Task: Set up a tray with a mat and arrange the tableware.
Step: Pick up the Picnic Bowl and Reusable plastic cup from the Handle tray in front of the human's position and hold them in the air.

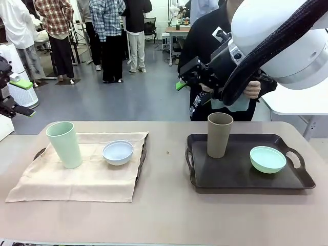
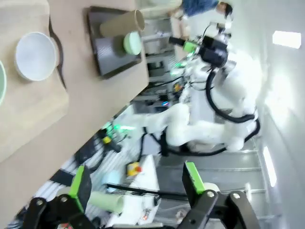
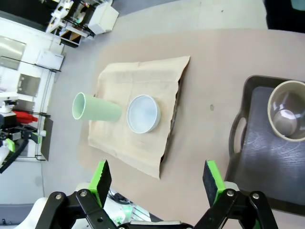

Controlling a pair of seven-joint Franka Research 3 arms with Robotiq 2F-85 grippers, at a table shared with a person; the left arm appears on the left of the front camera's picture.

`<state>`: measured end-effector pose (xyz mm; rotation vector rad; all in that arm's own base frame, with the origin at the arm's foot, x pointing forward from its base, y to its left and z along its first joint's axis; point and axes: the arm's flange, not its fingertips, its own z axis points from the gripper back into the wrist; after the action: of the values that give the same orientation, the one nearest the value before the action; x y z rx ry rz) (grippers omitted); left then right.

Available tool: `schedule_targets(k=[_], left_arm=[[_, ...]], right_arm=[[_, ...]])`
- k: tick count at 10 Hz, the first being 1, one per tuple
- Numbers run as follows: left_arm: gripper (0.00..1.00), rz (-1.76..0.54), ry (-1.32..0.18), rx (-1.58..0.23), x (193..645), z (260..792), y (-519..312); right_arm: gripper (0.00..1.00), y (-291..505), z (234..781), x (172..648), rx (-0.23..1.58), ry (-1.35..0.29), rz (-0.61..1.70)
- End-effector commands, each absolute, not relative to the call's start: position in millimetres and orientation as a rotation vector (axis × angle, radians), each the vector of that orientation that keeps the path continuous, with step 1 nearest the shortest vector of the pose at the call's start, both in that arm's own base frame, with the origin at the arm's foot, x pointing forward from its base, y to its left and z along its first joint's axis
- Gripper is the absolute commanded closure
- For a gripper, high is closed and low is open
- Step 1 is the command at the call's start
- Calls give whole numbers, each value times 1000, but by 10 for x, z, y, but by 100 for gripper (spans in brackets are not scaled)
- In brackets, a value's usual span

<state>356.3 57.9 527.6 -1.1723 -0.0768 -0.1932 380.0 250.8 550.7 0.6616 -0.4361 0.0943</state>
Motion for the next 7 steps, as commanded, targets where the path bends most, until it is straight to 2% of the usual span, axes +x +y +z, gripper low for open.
schedule_targets(k=[1,2,3,4,5,6,7], left_arm=[[0,2,-120,-1230,3490,5218,434],[0,-28,-156,-1173,3450,5205,372],[0,-97,-78,-1218,3563,5201,585],[0,-97,-78,-1218,3563,5201,585],[0,-97,-78,-1218,3563,5201,585],[0,-97,-78,-1218,3563,5201,585],[0,-97,-78,-1218,3563,5201,585]], right_arm=[[0,3171,5523,3657,490,-383,211],[0,3171,5523,3657,490,-383,211],[0,3171,5523,3657,490,-383,211],[0,2974,5431,3625,559,-401,188],[0,2781,5278,3770,572,-200,394],[0,2253,5226,3790,638,-53,372],[0,1886,5221,3726,668,-11,317]])
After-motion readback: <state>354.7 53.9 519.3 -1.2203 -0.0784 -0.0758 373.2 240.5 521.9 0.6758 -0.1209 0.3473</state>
